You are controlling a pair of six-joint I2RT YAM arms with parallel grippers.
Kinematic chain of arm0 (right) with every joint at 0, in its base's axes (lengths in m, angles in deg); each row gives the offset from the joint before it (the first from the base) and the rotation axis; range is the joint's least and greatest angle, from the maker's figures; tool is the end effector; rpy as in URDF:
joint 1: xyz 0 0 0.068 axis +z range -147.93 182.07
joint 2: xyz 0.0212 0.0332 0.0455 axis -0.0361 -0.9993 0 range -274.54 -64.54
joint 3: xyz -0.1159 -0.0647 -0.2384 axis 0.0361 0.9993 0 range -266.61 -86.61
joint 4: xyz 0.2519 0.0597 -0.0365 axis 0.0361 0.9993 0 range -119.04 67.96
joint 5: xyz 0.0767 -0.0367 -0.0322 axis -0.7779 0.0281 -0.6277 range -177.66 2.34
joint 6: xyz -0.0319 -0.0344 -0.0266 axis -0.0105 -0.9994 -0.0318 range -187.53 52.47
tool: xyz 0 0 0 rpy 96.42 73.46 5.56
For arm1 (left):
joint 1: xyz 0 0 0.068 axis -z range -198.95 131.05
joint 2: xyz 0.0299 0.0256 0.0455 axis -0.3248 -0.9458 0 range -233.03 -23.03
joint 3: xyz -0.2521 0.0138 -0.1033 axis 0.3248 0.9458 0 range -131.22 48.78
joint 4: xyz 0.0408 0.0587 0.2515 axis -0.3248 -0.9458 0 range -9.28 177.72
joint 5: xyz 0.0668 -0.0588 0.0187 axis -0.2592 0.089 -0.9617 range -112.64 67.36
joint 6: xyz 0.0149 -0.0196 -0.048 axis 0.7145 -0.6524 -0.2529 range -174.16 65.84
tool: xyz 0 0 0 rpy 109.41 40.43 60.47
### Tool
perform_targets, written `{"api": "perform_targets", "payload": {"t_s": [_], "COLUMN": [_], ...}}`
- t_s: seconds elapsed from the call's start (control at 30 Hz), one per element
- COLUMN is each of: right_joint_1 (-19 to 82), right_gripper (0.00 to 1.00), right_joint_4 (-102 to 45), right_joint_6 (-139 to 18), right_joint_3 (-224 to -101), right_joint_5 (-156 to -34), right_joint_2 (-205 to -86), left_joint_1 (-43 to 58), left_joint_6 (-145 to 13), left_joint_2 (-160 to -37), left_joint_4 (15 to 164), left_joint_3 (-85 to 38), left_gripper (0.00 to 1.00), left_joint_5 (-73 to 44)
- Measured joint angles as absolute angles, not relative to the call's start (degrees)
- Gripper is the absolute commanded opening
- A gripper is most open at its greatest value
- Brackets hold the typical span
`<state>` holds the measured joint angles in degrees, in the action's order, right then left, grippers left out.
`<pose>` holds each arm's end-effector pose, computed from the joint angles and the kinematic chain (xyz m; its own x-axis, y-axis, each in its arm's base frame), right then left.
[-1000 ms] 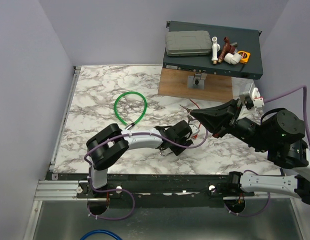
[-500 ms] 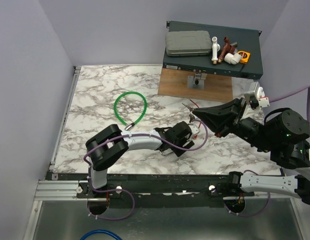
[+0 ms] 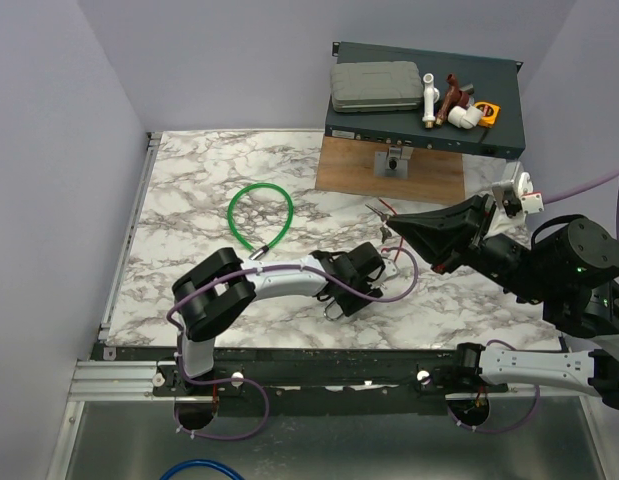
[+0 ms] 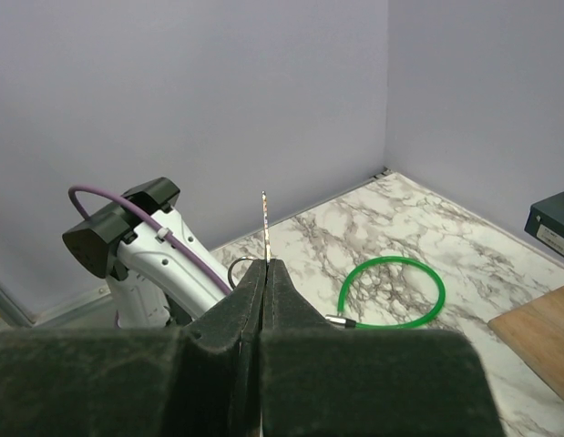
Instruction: Unlock with the key
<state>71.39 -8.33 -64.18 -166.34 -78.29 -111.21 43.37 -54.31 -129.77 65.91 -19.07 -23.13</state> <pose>0.0471 0.1084 0.5127 0.0246 0.2287 -0.9732 -0.8699 0.4846 0.0919 0.1758 -0.3346 0.1636 -0.4072 0.7711 -0.4895 0.8826 0.4700 0.0062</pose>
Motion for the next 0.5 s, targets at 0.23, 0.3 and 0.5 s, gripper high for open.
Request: {"api": "perform_targets", "payload": {"t_s": [0.23,0.3,0.5], "right_joint_1": [71.39,71.39,71.39], "right_gripper": [0.01,0.01,0.01], "right_joint_4": [-8.09,-7.96,-7.94], "right_joint_6": [-64.16,-64.16,-64.13], "right_joint_3": [-166.56,-166.84,-166.88], "right_joint_5": [-78.29,-78.31,-78.31], "right_joint_2": [-111.72,-111.87,-112.02], "left_joint_1": [43.28,43.26,42.67], "left_joint_6": [-54.20,-54.20,-54.90], "left_joint_2": [-130.75,-131.23,-132.89], "left_joint_4": [62.33,61.61,60.56], "left_joint_3": [-20.80,-21.48,-23.64], "left_gripper": [0.67,0.67,0.98], "left_joint_5": [-20.90,-20.88,-20.90]}}
